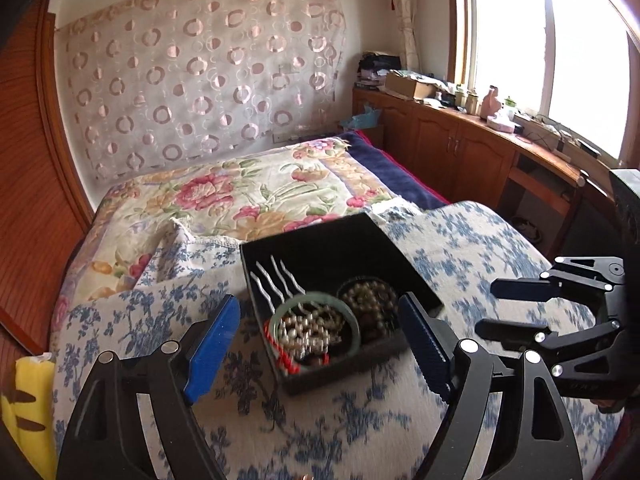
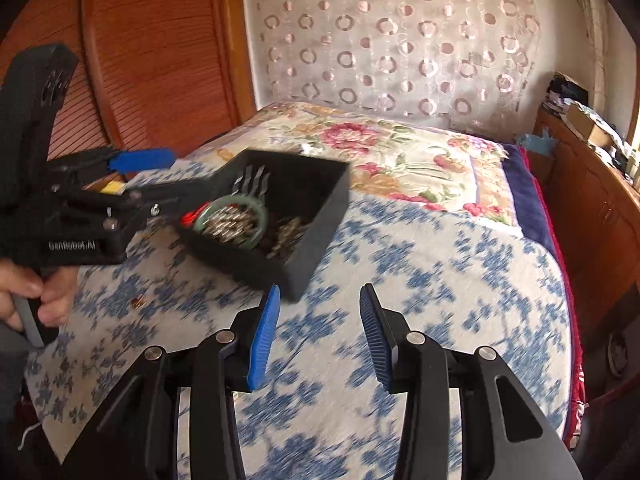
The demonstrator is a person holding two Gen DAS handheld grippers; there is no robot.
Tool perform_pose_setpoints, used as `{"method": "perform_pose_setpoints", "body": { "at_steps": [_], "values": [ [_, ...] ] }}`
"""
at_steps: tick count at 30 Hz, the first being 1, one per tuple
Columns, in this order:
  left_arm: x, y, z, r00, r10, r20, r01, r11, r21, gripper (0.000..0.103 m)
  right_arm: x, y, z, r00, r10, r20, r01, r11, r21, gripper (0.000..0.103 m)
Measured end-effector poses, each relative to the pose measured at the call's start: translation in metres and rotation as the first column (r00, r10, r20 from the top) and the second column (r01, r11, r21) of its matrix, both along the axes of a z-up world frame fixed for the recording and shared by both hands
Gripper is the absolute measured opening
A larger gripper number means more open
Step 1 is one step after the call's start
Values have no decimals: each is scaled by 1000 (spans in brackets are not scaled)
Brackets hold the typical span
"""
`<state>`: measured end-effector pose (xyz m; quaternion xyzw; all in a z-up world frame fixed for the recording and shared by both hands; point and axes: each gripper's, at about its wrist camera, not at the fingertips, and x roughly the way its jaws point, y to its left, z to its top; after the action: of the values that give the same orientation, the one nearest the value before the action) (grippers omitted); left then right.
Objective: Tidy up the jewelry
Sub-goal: 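Move the right tool to the gold ring while the left tool approaches the gold charm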
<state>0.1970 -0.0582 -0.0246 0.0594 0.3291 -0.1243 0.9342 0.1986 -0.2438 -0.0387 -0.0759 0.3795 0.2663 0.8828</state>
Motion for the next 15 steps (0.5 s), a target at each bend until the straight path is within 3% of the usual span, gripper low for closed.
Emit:
{"method": "perform_pose_setpoints", "body": {
  "at_steps": [15],
  "values": [
    [-59, 32, -27, 998, -13, -67, 12, 1000, -15, 78, -50, 26, -42, 991, 109, -84, -113, 993, -42, 45]
  ]
}}
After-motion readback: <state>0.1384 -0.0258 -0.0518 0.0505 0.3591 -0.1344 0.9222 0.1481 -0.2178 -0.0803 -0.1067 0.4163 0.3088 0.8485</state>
